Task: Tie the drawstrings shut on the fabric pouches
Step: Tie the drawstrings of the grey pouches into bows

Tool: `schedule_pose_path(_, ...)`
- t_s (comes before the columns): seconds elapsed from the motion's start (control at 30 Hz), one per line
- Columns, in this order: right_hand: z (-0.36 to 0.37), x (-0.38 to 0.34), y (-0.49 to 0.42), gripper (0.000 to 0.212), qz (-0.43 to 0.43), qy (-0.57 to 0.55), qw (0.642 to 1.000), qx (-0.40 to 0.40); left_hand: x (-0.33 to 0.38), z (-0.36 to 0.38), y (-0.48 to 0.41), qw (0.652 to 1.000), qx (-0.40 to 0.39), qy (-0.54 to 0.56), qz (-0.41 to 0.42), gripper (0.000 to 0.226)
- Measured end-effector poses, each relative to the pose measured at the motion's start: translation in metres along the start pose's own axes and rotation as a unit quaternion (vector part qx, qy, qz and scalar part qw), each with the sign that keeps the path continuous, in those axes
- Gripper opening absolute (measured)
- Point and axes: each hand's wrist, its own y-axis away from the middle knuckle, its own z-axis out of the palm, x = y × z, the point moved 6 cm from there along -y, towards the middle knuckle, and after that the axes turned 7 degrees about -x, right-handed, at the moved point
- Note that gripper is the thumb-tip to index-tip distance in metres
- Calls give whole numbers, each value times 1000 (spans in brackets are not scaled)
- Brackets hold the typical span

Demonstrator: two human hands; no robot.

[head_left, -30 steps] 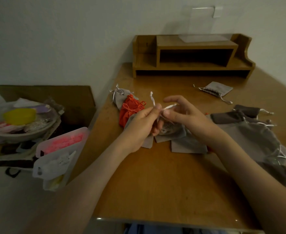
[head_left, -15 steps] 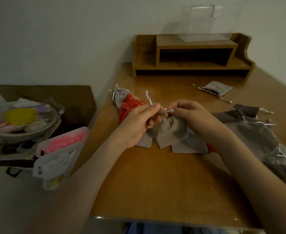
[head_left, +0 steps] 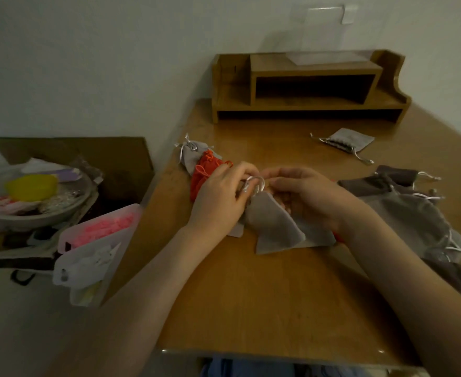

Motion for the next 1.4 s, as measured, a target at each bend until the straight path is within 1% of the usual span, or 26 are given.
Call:
schedule_pose_path(0.1, 2, 11, -3, 26, 39, 43, 998, -3, 2, 1, -1, 1000, 0, -6, 18, 9)
schedule_pose_path(0.17, 3, 12, -4, 29, 40, 51, 998, -2, 4, 0, -2, 1000, 3, -5, 25, 14)
schedule_pose_path(0.2, 5, 12, -4, 29, 38, 50, 998, -5, 5, -1, -2, 1000, 7, -9, 28, 16)
schedule_pose_path(0.27, 7, 11, -5, 28, 31, 58, 998, -10, 5, -2, -1, 999, 13, -15, 26, 12)
schedule_pose_path(0.37, 5, 9, -5, 18, 15, 77, 997, 0, 2, -1, -1, 1000, 8, -8, 17, 7)
schedule_pose_path(0.5, 1, 6, -5, 12, -2, 67, 998, 19, 2, 1, -2, 1000, -3, 13, 22, 21)
schedule_pose_path(0.67, 7, 4, -4, 15, -19, 60, 998, -9, 5, -1, -1, 999, 18, 20, 34, 28)
schedule_pose_path(0.8, 2, 1, -3, 10, -41, 69, 997, 21, 5, 2, -2, 999, -1, 38, 38, 30)
schedule_pose_path(0.9, -2, -2, -2, 9, -53, 77, 995, 29, 2, 4, -2, 998, -10, 44, 34, 34)
schedule_pose_path(0.97, -3, -2, -2, 14, -53, 85, 994, 38, 1, 4, -1, 999, -15, 45, 16, 43)
schedule_pose_path(1.03, -7, -1, -2, 17, -51, 64, 995, 58, -2, 0, 1, 998, -3, 54, -22, 49)
schedule_pose_path(1.1, -19, -1, -1, 19, -59, 11, 994, 95, -7, -9, 1, 993, 31, 88, -67, 44)
schedule_pose_path(1.17, -32, -3, 3, 18, -78, -55, 987, 133, -12, -17, 0, 979, 75, 142, -122, 34)
schedule_pose_path(1.2, -36, -4, 5, 16, -85, -72, 983, 146, -14, -20, 0, 972, 91, 158, -145, 34)
schedule_pose_path(1.3, -40, -4, 5, 15, -106, -64, 977, 174, -17, -19, 0, 963, 101, 179, -176, 40)
schedule_pose_path(1.4, -41, -12, 6, 17, -166, -35, 967, 190, -20, -14, -1, 952, 90, 227, -185, 45)
